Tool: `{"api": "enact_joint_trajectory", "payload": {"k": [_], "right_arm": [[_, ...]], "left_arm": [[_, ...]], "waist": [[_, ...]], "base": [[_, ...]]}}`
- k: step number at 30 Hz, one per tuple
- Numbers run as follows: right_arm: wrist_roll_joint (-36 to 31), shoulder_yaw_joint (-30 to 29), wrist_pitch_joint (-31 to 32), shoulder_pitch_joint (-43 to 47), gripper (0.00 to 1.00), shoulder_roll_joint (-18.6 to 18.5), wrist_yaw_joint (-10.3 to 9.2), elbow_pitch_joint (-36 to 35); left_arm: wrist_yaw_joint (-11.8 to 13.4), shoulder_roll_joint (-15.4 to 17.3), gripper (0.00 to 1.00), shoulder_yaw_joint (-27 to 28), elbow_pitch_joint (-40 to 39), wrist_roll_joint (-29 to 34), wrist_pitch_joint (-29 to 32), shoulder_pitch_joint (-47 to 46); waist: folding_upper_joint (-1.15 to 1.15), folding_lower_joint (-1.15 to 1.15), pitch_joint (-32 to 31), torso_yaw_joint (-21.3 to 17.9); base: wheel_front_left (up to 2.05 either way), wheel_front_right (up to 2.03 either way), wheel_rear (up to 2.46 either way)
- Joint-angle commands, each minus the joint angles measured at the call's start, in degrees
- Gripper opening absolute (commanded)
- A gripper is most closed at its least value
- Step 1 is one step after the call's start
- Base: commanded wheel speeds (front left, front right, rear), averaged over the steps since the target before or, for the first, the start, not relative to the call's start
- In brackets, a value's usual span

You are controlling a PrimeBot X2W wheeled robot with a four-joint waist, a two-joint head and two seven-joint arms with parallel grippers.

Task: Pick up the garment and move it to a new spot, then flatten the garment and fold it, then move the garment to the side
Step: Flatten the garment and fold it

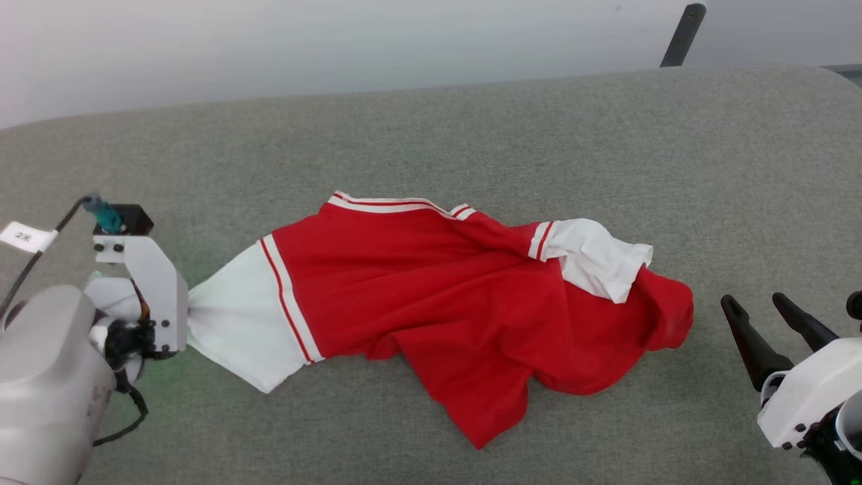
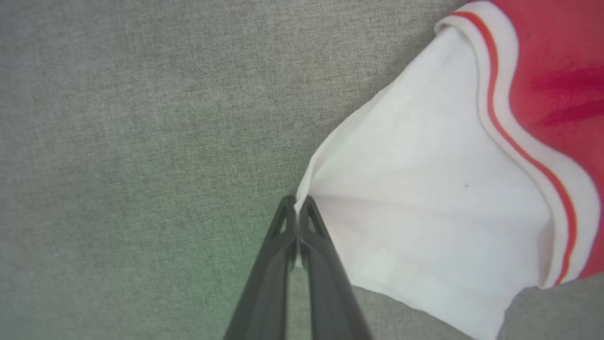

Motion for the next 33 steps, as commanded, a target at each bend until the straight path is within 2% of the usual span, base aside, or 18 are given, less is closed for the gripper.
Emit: {"api": "enact_joint_trajectory", "payload": {"k": [1,4,6,7,8,9,10,16,20,27,33], "right_arm": [[-0.27,-0.03,0.17,0.23,1.0,0.05,-0.04,-0.21],[-0.09,0.12,0.51,0.15,1.0,-0.07,-0.04,-0.21],[-0.02,0.19,0.79,-0.04,1.0,-0.14,-0.04,-0.2],[-0.06,0.17,0.8,-0.12,1.0,-0.18,-0.04,-0.16],[-0.07,0.24,0.94,-0.14,1.0,-0.27,-0.04,-0.13],[-0.07,0.24,0.94,-0.14,1.0,-0.27,-0.04,-0.13],[-0.08,0.36,1.1,-0.07,1.0,-0.39,-0.04,-0.05],[-0.16,0.63,1.91,1.14,1.0,-1.03,-0.04,0.09],[-0.16,1.02,2.53,1.79,1.0,-1.43,-0.04,-0.1],[-0.56,1.75,3.95,2.26,1.0,-2.13,-0.04,0.37],[-0.24,2.31,5.24,0.53,1.0,-3.81,-0.04,2.46]], "left_arm": [[0.14,-0.06,0.0,-0.09,-0.09,-0.36,-0.32,0.92],[0.13,-0.59,0.03,0.03,-0.38,-0.85,-1.28,1.17],[0.13,-0.75,0.45,0.06,-0.62,-1.1,-2.65,1.25],[0.13,-1.0,0.79,-0.11,-0.91,-1.21,-3.15,1.42],[0.13,-1.08,0.93,-0.3,-1.15,-1.19,-3.83,1.59],[0.13,-1.08,0.93,-0.3,-1.15,-1.19,-3.83,1.59],[0.13,-1.1,1.0,-0.37,-1.34,-1.32,-4.51,1.73],[0.13,-1.61,1.0,-0.94,-2.79,-1.59,-8.61,2.95],[0.12,-1.74,1.0,-1.54,-5.43,-0.88,-14.46,4.3],[0.79,-2.33,1.0,-1.9,-11.44,2.91,-31.4,7.95],[3.8,-3.37,1.0,-1.56,-16.24,6.22,-45.81,12.87]], "waist": [[0.0,0.0,-0.19,0.26],[0.0,0.0,-0.37,0.54],[0.0,0.0,-0.55,0.69],[0.0,0.0,-0.71,0.8],[0.0,0.0,-0.93,0.94],[0.0,0.0,-0.93,0.94],[0.0,0.0,-1.21,1.09],[0.0,0.0,-3.93,2.61],[0.0,0.0,-5.85,4.12],[0.0,0.0,-7.66,7.36],[0.0,0.0,-7.71,9.96]], "base": [[0.0,0.0,0.0],[0.0,0.0,0.0],[0.0,0.0,0.0],[0.0,0.0,0.0],[0.0,0.0,0.0],[0.0,0.0,0.0],[0.0,0.0,0.0],[0.0,0.0,0.0],[0.0,0.0,0.0],[0.0,0.0,0.0],[0.0,0.0,0.0]]}}
